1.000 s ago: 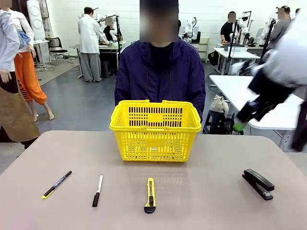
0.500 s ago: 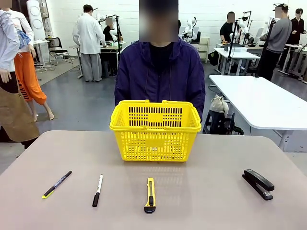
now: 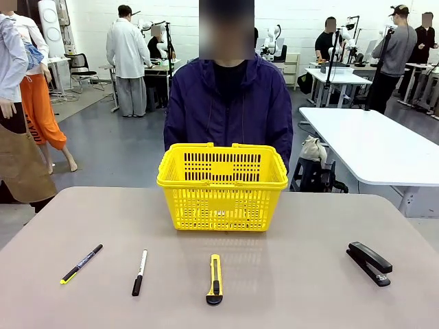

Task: Place the items the person wants into the basket.
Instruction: Pick up the item the person points to and place it in the Market Basket.

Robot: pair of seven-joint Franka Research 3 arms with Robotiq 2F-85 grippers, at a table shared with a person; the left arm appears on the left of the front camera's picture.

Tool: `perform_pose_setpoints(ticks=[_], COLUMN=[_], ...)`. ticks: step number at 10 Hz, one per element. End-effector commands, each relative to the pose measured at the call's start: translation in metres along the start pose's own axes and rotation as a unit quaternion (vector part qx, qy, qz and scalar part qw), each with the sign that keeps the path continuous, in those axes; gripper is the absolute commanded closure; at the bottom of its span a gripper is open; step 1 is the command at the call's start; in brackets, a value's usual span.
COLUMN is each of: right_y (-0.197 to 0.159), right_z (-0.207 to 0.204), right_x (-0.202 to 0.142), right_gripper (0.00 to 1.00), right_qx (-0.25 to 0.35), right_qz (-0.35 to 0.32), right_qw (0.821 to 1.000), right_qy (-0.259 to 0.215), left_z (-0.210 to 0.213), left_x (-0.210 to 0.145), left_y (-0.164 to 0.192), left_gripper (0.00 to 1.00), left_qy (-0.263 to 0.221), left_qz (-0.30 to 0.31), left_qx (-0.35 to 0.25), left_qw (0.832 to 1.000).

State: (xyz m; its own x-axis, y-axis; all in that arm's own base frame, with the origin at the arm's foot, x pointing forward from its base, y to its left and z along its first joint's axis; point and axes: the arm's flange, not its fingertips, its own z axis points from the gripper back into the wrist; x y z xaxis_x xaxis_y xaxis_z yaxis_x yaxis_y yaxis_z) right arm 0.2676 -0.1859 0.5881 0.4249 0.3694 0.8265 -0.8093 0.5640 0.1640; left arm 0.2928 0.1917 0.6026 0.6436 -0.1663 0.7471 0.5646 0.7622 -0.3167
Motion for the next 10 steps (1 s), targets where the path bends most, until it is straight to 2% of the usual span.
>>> perform_pose_setpoints(ticks=[1, 2, 3, 10], right_y=[-0.008, -0.007, -0.007, -0.007], right_z=[-0.019, -0.025, -0.006, -0.006], right_x=[0.003, 0.006, -0.002, -0.002], right_gripper=[0.00, 0.00, 0.00, 0.00], right_qx=[-0.016, -0.022, -0.006, -0.006], right_qz=[0.002, 0.003, -0.004, -0.004], right_qw=[1.000, 1.000, 1.000, 1.000], right_qy=[0.007, 0.003, 0.011, 0.011], left_z=[0.000, 0.000, 0.000, 0.000], left_x=[-0.001, -0.001, -0.001, -0.001], left_y=[0.000, 0.000, 0.000, 0.000], left_gripper=[0.00, 0.00, 0.00, 0.00], left_qy=[-0.008, -0.008, -0.008, -0.008], left_qz=[-0.007, -0.007, -0.007, -0.007], left_qx=[-0.006, -0.006, -0.006, -0.006], left_qw=[1.000, 1.000, 1.000, 1.000])
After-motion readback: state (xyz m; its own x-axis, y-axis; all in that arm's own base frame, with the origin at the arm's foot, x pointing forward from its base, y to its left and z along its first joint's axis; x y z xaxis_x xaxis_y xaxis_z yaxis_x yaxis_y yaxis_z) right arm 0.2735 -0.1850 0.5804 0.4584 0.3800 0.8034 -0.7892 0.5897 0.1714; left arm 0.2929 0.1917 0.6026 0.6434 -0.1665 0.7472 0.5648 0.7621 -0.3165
